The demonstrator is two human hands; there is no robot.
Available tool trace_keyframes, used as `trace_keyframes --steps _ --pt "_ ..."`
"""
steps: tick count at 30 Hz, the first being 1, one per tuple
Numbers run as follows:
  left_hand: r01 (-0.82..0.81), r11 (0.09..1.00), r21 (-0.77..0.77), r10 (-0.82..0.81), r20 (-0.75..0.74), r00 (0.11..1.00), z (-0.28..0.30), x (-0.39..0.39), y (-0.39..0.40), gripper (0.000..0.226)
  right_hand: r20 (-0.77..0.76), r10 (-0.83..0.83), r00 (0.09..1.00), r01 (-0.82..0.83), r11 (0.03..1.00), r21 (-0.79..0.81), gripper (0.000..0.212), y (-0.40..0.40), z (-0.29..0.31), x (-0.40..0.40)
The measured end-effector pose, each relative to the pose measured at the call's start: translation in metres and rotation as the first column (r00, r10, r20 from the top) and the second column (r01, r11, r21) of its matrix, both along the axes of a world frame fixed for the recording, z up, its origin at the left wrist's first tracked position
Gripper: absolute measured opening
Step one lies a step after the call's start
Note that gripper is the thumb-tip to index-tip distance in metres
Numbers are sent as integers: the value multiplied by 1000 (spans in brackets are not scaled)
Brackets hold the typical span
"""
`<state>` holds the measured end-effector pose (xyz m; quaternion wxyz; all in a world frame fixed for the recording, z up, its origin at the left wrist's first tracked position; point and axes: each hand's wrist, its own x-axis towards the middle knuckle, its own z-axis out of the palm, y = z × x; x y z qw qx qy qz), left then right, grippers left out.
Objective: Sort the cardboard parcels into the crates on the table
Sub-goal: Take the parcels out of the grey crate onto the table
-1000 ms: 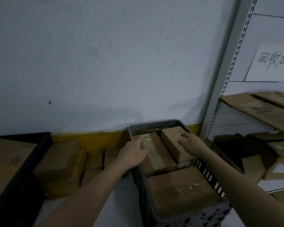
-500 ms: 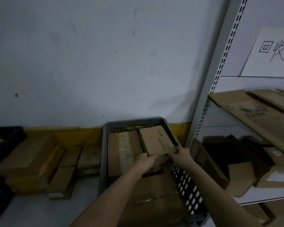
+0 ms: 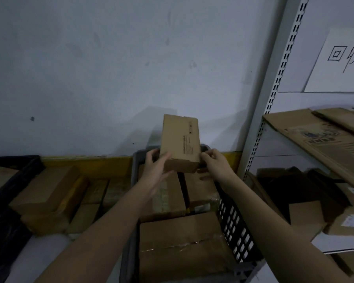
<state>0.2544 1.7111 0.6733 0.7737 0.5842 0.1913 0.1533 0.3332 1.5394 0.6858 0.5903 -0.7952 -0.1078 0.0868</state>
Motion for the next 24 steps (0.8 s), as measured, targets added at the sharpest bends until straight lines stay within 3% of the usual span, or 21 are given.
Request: trace_keyframes --steps 5,8,11,16,20,24 --pt "-192 981 29 191 50 980 -37 -62 37 51 -33 -16 999 0 902 -432 42 -18 -77 6" --pt "-258 960 108 253 58 966 -61 -85 37 49 -139 -98 985 13 858 -514 66 -20 -114 2" --pt "-273 936 224 262 77 962 -78 -90 27 39 -159 -178 971 92 893 -440 77 -9 -131 -4" --pt "-229 925 303 212 89 973 -90 -91 29 41 -289 -274 917 230 957 -178 69 -11 -148 3" --pt "-215 915 340 186 117 976 -90 -92 28 40 -380 -249 891 204 967 -155 86 -9 -152 9" --pt "-226 935 274 196 132 972 -91 -94 28 33 -416 -237 878 204 971 -122 72 -13 -156 9"
